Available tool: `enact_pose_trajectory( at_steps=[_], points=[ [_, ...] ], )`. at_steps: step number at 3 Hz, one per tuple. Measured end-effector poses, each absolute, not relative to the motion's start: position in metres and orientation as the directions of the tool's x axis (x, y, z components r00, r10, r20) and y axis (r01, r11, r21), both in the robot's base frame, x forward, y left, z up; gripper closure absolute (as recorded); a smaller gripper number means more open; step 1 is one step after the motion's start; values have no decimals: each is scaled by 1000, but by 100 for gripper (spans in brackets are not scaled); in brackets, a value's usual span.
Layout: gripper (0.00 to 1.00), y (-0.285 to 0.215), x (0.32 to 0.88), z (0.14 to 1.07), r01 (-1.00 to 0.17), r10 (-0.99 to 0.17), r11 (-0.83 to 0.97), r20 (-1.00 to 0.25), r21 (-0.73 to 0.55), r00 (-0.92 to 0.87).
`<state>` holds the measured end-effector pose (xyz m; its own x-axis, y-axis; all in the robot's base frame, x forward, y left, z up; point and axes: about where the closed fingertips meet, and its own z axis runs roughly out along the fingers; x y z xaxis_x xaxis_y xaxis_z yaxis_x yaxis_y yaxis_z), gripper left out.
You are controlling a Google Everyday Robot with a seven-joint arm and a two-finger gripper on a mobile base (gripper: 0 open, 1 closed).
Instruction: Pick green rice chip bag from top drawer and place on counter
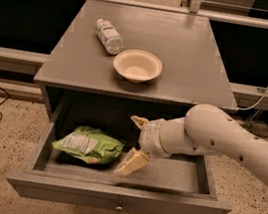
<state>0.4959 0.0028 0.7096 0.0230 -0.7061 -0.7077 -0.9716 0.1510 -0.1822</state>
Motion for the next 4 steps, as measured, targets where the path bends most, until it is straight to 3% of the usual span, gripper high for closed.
enact_pose_trajectory(
  at_steps=[4],
  points=[
    [0, 77, 529, 649, -970, -669, 194, -743, -150, -19]
  ],
)
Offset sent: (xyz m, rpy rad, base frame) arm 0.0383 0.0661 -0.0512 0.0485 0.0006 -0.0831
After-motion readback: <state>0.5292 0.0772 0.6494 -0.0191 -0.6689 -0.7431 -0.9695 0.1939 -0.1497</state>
